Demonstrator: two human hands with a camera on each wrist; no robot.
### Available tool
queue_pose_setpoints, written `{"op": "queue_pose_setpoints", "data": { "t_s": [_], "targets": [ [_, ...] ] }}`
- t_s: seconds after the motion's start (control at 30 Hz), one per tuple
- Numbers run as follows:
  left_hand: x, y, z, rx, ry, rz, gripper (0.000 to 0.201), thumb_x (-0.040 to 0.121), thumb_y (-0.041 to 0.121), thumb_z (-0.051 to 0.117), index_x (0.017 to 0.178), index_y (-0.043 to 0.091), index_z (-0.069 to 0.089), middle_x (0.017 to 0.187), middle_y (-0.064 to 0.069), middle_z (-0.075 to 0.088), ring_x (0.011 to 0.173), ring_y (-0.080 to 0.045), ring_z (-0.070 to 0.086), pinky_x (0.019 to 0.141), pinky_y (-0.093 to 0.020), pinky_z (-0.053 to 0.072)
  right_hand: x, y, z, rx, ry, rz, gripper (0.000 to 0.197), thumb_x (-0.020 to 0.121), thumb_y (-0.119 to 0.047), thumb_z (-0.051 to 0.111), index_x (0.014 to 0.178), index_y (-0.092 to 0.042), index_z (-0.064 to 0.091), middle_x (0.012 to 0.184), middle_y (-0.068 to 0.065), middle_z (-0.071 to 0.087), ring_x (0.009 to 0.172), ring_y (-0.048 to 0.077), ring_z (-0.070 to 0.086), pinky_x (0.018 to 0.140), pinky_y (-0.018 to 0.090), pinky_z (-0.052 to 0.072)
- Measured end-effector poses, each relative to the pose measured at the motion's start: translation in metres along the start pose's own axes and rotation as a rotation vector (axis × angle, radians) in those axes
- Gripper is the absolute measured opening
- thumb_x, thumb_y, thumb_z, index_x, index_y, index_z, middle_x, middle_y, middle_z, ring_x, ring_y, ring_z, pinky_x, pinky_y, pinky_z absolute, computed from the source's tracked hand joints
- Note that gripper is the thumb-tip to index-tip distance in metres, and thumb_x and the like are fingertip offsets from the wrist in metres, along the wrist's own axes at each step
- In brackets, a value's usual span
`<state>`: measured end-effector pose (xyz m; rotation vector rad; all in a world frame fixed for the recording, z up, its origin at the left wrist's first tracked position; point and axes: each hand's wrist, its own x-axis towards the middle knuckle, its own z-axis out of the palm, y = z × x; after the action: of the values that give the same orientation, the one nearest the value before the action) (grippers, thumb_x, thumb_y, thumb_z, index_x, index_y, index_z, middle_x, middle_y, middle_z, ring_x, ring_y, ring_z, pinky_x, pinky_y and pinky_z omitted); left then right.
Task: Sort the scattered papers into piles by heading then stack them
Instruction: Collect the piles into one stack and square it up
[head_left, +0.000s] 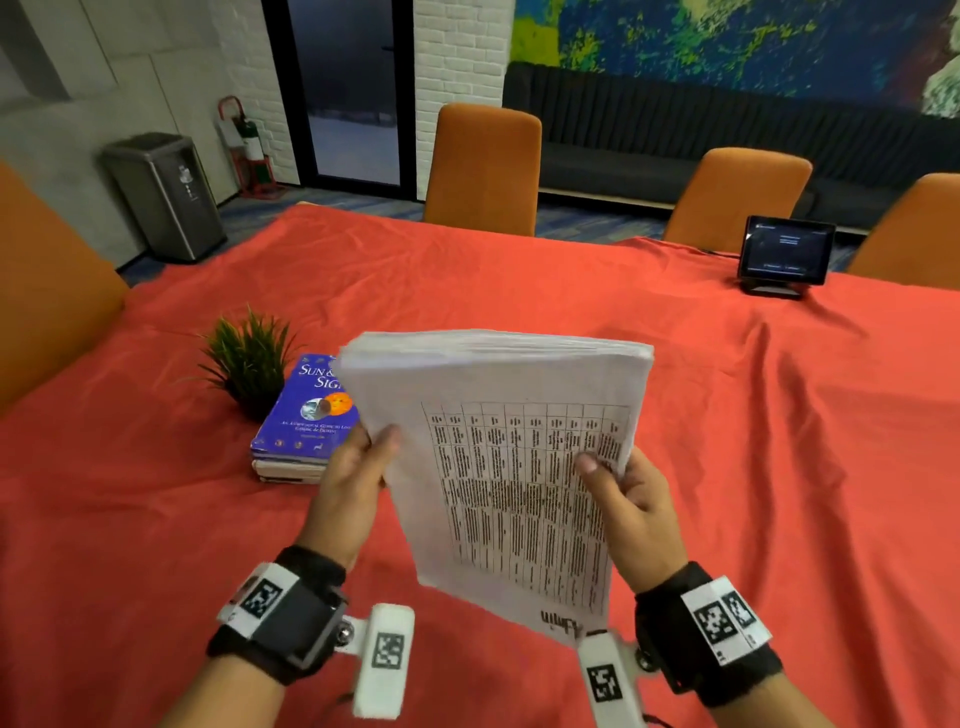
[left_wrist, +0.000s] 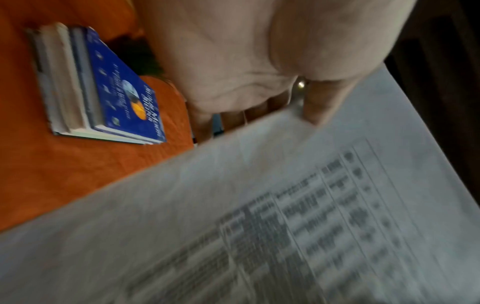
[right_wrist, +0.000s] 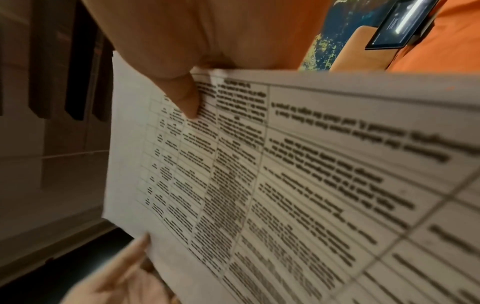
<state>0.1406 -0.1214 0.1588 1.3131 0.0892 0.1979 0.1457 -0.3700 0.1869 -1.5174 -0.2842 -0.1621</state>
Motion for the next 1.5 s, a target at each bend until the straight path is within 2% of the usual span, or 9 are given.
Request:
{"op": "queue_pose_setpoints", "data": {
  "t_s": [0.13, 0.23, 0.53, 0.73, 0.9, 1.07, 1.17, 1.27, 1.5],
  "targets": [
    [-0.018, -0.008, 0.02, 0.225, 0.169, 0.074, 0.072, 0.085, 0.053, 0.06, 0.142, 0.014, 0.041, 0.148, 0.002, 0.044, 0.14, -0.006, 0.034, 0.12, -0.029, 0.02, -0.006, 0.016, -0.003, 0.043, 0.107, -0.04, 0.026, 0.09, 0.011, 0.049, 0.097, -0.012, 0.058, 0.088, -0.011, 0.074, 0.082, 0.001, 0.065, 0.074, 0.017, 0.052],
    [-0.03, -0.021, 0.027, 0.292, 0.131, 0.163, 0.033, 0.096, 0.023, 0.044, 0.129, 0.023, 0.045, 0.128, 0.03, 0.051, 0.118, 0.026, 0.039, 0.102, 0.001, 0.025, -0.017, 0.034, -0.006, 0.024, 0.139, -0.022, 0.031, 0.09, 0.016, 0.045, 0.103, -0.011, 0.055, 0.095, -0.013, 0.073, 0.088, -0.002, 0.065, 0.079, 0.014, 0.05],
    [-0.028, -0.023, 0.031, 0.168, 0.145, 0.115, 0.056, 0.088, 0.053, 0.048, 0.136, 0.025, 0.044, 0.138, 0.0, 0.053, 0.134, -0.017, 0.044, 0.117, -0.048, 0.027, -0.019, 0.044, -0.005, 0.082, 0.161, 0.035, 0.024, 0.095, 0.008, 0.042, 0.107, -0.009, 0.055, 0.092, -0.01, 0.072, 0.085, 0.002, 0.065, 0.075, 0.016, 0.052],
    [-0.032, -0.026, 0.03, 0.175, 0.111, 0.177, 0.048, 0.091, 0.042, 0.045, 0.133, 0.019, 0.044, 0.135, 0.0, 0.054, 0.131, -0.014, 0.046, 0.117, -0.048, 0.027, -0.021, 0.045, -0.006, 0.085, 0.17, 0.043, 0.026, 0.095, 0.008, 0.041, 0.108, -0.01, 0.055, 0.091, -0.011, 0.07, 0.085, 0.002, 0.063, 0.075, 0.016, 0.051],
    [-0.026, -0.021, 0.03, 0.169, 0.09, 0.166, 0.023, 0.088, 0.041, 0.049, 0.096, 0.02, 0.051, 0.094, -0.003, 0.058, 0.091, -0.01, 0.054, 0.094, -0.036, 0.042, -0.014, 0.034, -0.016, 0.041, 0.104, 0.065, 0.025, 0.093, 0.009, 0.046, 0.103, -0.01, 0.057, 0.089, -0.009, 0.071, 0.083, 0.004, 0.065, 0.073, 0.017, 0.052],
    [-0.017, -0.001, 0.033, 0.222, 0.039, 0.257, 0.029, 0.088, 0.043, 0.048, 0.108, 0.022, 0.052, 0.09, -0.021, 0.054, 0.084, -0.02, 0.051, 0.088, -0.033, 0.043, 0.006, -0.005, -0.03, -0.12, -0.074, -0.02, 0.024, 0.09, 0.01, 0.054, 0.088, -0.013, 0.058, 0.075, -0.007, 0.06, 0.068, 0.006, 0.054, 0.061, 0.017, 0.044],
    [-0.012, 0.012, 0.033, 0.246, 0.015, 0.304, 0.026, 0.089, 0.043, 0.048, 0.107, 0.025, 0.051, 0.09, -0.003, 0.058, 0.085, -0.019, 0.054, 0.089, -0.038, 0.044, 0.02, -0.03, -0.039, -0.356, -0.212, -0.059, 0.025, 0.089, 0.007, 0.058, 0.091, -0.017, 0.061, 0.081, -0.006, 0.064, 0.074, 0.009, 0.057, 0.067, 0.025, 0.046],
    [-0.009, 0.029, 0.037, 0.414, -0.046, 0.425, 0.009, 0.093, 0.036, 0.043, 0.099, 0.031, 0.048, 0.084, 0.015, 0.058, 0.078, -0.001, 0.055, 0.079, -0.02, 0.044, 0.031, -0.052, -0.038, -0.709, -0.352, -0.09, 0.024, 0.087, -0.001, 0.058, 0.096, -0.023, 0.062, 0.089, -0.009, 0.069, 0.083, 0.005, 0.065, 0.076, 0.035, 0.053],
    [-0.012, 0.051, 0.066, 0.794, -0.218, 0.666, 0.015, 0.094, 0.021, 0.045, 0.106, 0.016, 0.054, 0.098, 0.008, 0.056, 0.094, -0.012, 0.056, 0.083, -0.033, 0.045, 0.039, -0.062, 0.026, -0.825, -0.503, -0.261, 0.012, 0.088, -0.015, 0.051, 0.094, -0.016, 0.061, 0.076, -0.003, 0.065, 0.07, 0.013, 0.06, 0.066, 0.034, 0.046]
  ]
}}
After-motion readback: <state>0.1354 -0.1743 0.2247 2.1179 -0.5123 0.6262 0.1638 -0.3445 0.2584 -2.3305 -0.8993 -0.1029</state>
